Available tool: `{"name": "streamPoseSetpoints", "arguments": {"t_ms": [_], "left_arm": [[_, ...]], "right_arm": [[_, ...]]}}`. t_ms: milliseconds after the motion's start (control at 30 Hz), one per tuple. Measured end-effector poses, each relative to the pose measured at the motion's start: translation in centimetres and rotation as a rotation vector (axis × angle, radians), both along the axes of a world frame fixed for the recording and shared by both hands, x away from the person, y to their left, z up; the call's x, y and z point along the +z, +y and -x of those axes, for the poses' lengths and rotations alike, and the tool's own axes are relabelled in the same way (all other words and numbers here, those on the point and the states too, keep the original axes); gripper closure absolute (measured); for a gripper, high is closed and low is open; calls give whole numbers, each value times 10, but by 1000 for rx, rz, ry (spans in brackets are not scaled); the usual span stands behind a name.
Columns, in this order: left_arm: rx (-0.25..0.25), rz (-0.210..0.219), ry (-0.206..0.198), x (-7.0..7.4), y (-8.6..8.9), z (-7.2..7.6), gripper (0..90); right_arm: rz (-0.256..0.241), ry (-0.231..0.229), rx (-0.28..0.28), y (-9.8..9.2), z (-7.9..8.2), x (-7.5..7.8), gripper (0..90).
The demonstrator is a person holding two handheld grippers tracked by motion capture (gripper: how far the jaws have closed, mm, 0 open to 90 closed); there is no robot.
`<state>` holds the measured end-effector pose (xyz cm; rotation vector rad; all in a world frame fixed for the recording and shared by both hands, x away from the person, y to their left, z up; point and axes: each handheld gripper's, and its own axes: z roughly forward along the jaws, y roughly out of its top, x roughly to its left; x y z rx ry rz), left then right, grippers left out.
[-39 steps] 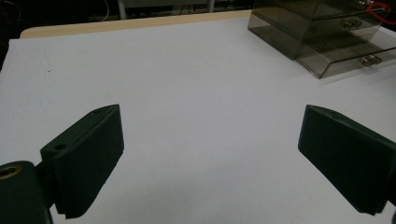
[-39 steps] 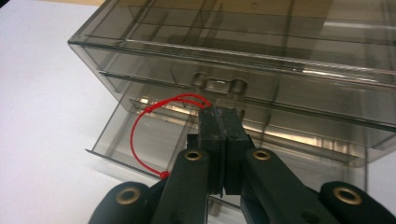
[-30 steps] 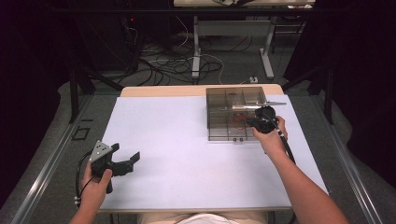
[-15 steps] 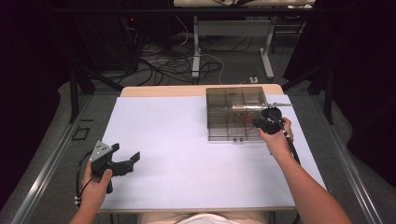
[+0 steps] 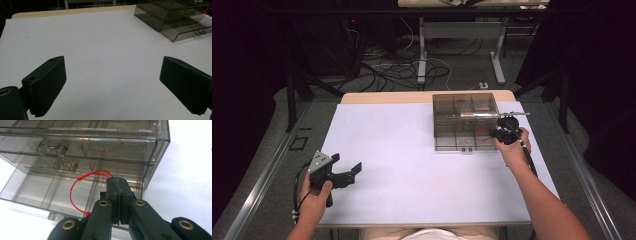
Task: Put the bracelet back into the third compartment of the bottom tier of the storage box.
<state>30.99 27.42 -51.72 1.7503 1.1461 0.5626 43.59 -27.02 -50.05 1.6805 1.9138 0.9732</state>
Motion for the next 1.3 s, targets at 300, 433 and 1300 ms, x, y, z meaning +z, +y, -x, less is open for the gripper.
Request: {"name": "streamPoseSetpoints", "arguments": {"t_ms": [300, 433, 1300], "left_arm": [[7, 7, -3, -1, -1, -2, 71], [3, 7, 4, -1, 0, -2, 72], [8, 9, -1, -1, -1, -2, 72]], "right_arm": [[9, 13, -10, -3, -3, -5, 900], [22, 20, -14, -3, -5, -7, 900], [60, 52, -26, -1, -10, -20, 900]]}}
